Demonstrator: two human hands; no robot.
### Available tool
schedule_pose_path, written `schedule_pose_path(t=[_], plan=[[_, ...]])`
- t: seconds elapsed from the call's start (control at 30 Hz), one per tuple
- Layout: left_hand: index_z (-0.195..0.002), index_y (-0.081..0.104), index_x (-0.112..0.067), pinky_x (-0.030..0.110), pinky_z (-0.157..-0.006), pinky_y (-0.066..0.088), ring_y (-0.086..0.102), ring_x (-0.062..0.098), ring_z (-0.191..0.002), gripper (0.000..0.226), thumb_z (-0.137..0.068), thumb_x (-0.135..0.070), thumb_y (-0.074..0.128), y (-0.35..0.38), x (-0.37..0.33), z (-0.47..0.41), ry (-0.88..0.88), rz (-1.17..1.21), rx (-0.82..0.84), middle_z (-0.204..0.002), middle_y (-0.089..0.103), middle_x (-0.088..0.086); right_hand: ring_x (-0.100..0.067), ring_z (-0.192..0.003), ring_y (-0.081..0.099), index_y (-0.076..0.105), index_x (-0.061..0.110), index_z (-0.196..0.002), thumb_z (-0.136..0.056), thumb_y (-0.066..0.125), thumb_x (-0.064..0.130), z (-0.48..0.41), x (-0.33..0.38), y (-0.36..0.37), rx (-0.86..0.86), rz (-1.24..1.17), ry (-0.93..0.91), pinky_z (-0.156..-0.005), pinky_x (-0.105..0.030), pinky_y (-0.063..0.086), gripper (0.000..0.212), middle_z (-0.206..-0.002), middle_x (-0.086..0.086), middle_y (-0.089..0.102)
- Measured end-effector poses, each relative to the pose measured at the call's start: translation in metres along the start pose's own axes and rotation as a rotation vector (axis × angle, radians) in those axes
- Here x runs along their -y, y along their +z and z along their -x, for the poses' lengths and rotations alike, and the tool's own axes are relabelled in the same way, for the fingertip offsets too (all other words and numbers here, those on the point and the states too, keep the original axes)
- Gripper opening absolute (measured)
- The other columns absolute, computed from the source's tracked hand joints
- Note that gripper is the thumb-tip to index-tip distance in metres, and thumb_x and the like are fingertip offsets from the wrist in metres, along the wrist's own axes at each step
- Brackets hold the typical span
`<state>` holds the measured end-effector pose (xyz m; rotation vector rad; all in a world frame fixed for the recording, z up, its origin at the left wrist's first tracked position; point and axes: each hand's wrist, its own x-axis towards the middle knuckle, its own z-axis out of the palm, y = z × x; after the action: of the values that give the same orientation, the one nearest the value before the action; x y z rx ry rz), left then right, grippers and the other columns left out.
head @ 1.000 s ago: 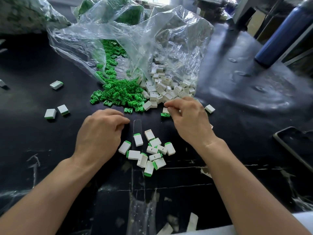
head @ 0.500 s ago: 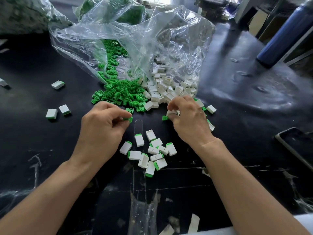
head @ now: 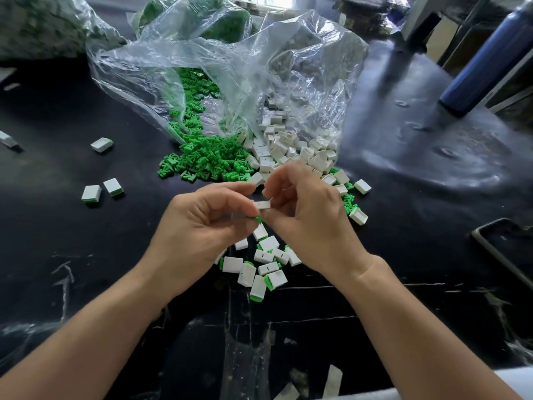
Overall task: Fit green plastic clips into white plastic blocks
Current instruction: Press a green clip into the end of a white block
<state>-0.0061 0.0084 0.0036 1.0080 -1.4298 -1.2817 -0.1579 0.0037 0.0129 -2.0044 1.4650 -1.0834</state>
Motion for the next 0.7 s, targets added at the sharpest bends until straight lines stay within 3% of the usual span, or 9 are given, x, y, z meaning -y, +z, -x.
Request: schedule_pose_path(t=[0.13,0.23,0.4,0.7], plan=[[-0.069,0.072,-0.009,0.018,-0.066,0.054,0.070,0.012,-0.076,0.014,-0.056,-0.005,0.069,0.0024,-0.0027,0.0002,-0.036,0.133,-0.007,-0.085,0.074,0.004,-0.012,-0.069,0.055,0.057,0.008,-0.087,-0.069,0.063,-0.011,0.0024,0.0034,0.0003,-0.015,-0.052,-0.065,-0.062,-0.024,0.049,0.027,-0.076,0.003,0.056],[-0.068,0.074,-0.013,0.021,-0.061,0.055,0.069,0.016,-0.067,0.020,-0.048,-0.017,0.074,-0.0006,-0.0037,-0.0019,-0.087,0.214,-0.066,-0.073,0.072,0.006,-0.008,-0.075,0.059,0.062,0.006,-0.097,-0.069,0.063,-0.014,0.0022,0.0039,-0.0005,0.016,-0.134,-0.062,-0.069,-0.020,0.053,0.035,-0.085,0.004,0.057],[-0.065,0.074,-0.015,0.020,-0.053,0.054,0.067,0.014,-0.058,0.018,-0.047,-0.017,0.072,-0.0040,-0.0047,-0.0034,-0.167,0.287,-0.102,-0.065,0.071,0.005,-0.010,-0.076,0.059,0.067,0.006,-0.107,-0.071,0.071,-0.006,0.0039,0.0061,0.0008,0.057,-0.090,-0.147,-0.072,-0.021,0.052,0.038,-0.097,-0.009,0.063],[-0.059,0.071,-0.015,0.018,-0.048,0.052,0.067,0.012,-0.052,0.011,-0.048,-0.016,0.071,-0.0018,-0.0069,-0.0020,-0.226,0.340,-0.097,-0.059,0.068,0.005,-0.011,-0.072,0.061,0.071,0.005,-0.090,-0.070,0.073,0.002,0.0035,0.0075,-0.0015,0.028,-0.173,-0.101,-0.066,-0.013,0.048,0.021,-0.083,-0.003,0.065]])
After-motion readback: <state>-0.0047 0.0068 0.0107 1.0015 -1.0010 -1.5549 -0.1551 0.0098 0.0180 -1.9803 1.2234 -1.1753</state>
